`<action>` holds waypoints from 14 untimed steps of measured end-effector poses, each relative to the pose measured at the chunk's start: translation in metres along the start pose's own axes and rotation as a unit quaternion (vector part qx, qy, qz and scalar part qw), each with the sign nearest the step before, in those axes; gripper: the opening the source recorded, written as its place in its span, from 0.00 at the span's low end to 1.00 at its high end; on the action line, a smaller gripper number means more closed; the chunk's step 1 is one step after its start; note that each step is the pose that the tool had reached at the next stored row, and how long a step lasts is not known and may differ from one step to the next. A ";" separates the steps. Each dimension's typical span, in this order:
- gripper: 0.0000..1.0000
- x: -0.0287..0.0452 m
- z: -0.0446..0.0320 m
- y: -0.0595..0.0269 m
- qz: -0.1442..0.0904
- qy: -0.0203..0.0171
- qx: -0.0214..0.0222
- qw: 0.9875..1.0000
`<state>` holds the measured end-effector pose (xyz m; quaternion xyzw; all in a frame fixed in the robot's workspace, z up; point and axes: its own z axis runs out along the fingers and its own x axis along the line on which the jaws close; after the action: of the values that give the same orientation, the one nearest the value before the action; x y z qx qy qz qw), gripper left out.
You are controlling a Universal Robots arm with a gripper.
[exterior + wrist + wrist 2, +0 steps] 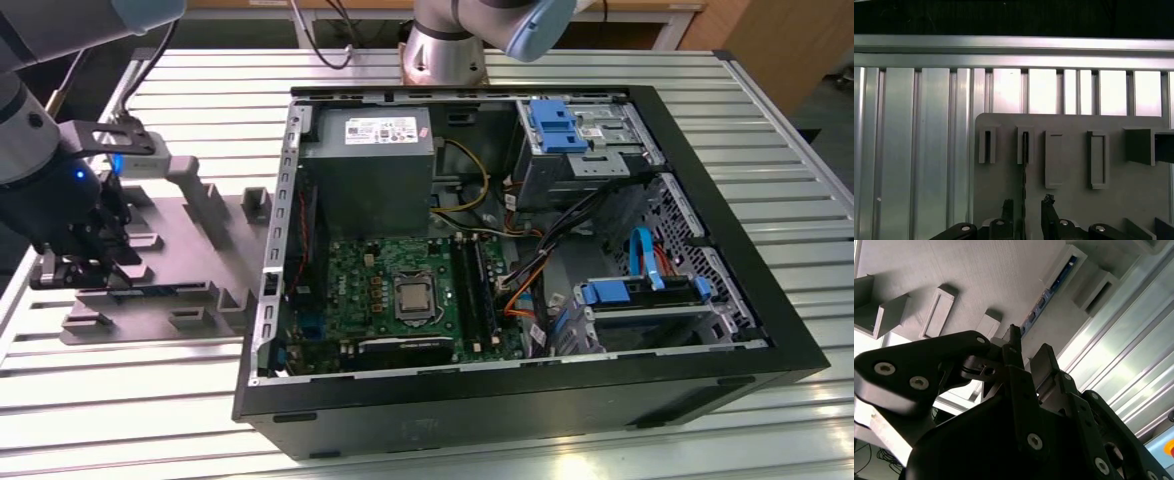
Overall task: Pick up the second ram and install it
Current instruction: 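Pick up the second ram and move it above second insertion slot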
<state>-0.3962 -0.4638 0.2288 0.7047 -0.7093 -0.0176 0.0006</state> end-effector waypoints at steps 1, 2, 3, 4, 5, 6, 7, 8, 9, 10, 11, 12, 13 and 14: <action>0.36 0.0000 0.0006 0.0002 0.000 0.000 0.000 1.000; 0.36 0.0001 0.0014 0.0002 0.000 0.000 0.000 1.000; 0.36 0.0001 0.0024 0.0002 0.000 0.000 0.000 1.000; 0.36 0.0001 0.0035 0.0002 0.000 0.000 0.000 1.000; 0.36 0.0002 0.0047 0.0002 0.000 0.000 0.000 1.000; 0.36 0.0002 0.0061 0.0002 0.000 0.000 0.000 1.000; 0.36 0.0002 0.0075 0.0002 0.000 0.000 0.000 1.000; 0.36 0.0003 0.0091 0.0002 0.000 0.000 0.000 1.000; 0.36 0.0003 0.0107 0.0002 0.000 0.000 0.000 1.000; 0.36 0.0003 0.0122 0.0001 0.000 0.000 0.000 1.000; 0.36 0.0004 0.0138 0.0001 0.000 0.000 0.000 1.000; 0.36 0.0004 0.0154 0.0001 0.000 0.000 0.000 1.000; 0.36 0.0004 0.0170 0.0001 0.000 0.000 0.000 1.000; 0.36 0.0005 0.0185 0.0000 0.000 0.000 0.000 1.000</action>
<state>-0.3967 -0.4639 0.2103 0.7048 -0.7092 -0.0173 0.0009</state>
